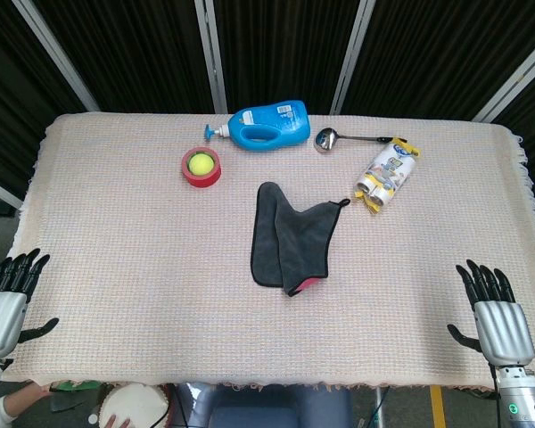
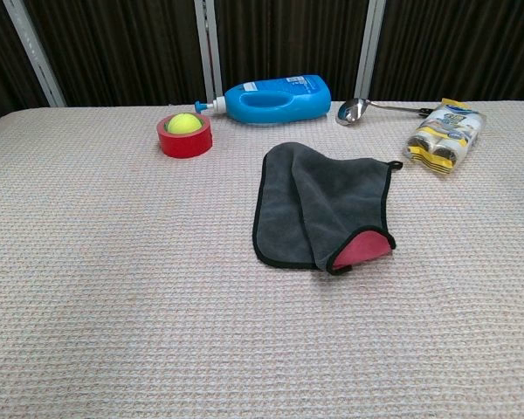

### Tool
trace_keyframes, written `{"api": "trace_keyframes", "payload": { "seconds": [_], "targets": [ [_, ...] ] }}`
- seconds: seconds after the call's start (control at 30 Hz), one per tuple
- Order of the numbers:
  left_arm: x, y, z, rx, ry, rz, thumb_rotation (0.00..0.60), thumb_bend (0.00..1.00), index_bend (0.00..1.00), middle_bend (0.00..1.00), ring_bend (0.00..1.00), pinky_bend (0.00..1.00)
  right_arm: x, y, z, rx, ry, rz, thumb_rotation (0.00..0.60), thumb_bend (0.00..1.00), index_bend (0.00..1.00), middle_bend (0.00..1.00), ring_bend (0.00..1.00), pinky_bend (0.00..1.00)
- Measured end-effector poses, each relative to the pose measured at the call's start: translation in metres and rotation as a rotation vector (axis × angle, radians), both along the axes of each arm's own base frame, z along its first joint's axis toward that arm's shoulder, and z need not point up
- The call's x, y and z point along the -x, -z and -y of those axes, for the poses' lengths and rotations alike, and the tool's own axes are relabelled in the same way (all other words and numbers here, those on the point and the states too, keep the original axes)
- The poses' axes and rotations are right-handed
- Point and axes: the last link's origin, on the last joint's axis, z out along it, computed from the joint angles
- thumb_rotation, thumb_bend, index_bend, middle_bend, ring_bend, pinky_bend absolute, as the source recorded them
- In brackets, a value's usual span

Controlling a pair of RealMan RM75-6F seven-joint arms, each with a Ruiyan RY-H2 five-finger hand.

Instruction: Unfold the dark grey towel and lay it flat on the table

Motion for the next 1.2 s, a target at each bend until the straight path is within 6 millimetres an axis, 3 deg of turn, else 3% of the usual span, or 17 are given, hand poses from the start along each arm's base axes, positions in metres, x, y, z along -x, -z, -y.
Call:
{"api": "trace_keyframes", "payload": {
  "seconds": [1.2],
  "targets": [
    [0.0009,0.0024,-0.0016,0.019,-0.020,-0.001,0.600,0.02,0.00,0.00,0.00,0.00,-0.0003,-0.0013,-0.0011,-0.007,0.011,0.006,0.600,0.24,0.00,0.00,0.00,0.04]
  ]
}}
